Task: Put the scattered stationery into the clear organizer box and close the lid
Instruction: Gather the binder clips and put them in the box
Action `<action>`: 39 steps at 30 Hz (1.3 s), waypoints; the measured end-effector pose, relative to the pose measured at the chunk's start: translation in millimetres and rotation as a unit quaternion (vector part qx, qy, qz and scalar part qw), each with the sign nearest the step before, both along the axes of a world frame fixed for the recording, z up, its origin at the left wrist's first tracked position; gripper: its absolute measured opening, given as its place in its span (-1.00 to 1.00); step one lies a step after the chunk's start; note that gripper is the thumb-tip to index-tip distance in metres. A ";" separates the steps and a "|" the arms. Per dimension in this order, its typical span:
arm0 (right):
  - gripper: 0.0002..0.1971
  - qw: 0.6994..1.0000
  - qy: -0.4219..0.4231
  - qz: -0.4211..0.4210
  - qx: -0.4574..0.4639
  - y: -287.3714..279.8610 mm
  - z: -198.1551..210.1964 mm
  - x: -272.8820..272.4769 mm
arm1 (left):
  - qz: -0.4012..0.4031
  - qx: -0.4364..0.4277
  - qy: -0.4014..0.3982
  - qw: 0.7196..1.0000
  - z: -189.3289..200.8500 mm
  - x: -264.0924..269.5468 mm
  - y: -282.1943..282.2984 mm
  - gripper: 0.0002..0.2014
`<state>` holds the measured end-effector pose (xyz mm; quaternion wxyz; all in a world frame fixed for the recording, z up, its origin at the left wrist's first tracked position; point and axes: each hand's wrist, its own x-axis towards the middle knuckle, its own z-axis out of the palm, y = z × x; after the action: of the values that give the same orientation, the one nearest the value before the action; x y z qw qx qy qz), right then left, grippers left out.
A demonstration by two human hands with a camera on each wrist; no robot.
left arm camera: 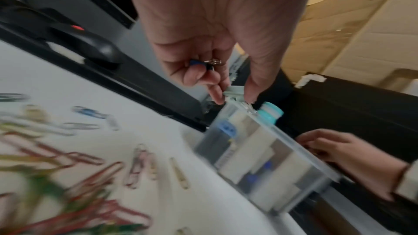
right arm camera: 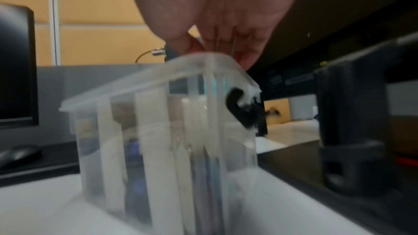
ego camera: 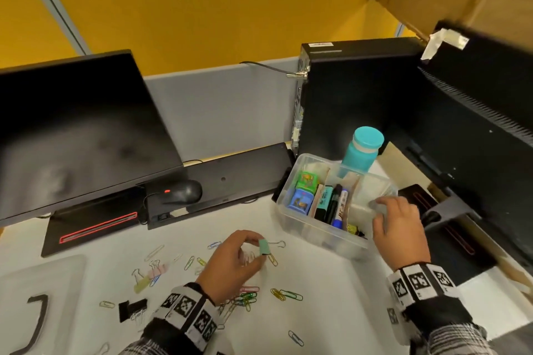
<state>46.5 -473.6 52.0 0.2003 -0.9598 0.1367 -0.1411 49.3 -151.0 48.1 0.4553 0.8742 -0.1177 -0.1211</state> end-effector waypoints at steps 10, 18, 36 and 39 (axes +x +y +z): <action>-0.39 0.978 -0.087 -0.007 0.188 0.2 -48.1 -13.9 | -0.157 0.094 -0.178 0.967 29.5 27.4 -147.6 -0.61; -0.45 0.978 -0.096 0.000 0.184 -4.5 -53.3 -12.5 | -0.275 0.254 -0.236 0.897 22.2 46.5 -215.0 -0.56; -0.37 0.998 -0.057 0.023 0.027 50.9 -15.1 -18.0 | -0.022 0.162 -0.164 0.973 -19.7 -5.7 -1.7 -0.68; -0.43 0.990 -0.074 0.121 0.018 88.0 -5.2 -18.1 | 0.039 0.199 -0.137 0.970 -39.5 -26.7 67.7 -0.70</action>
<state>28.4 -385.7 46.7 0.2429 -0.9524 0.0064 -0.1841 22.7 -83.4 8.6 0.2561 0.9594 -0.1184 -0.0033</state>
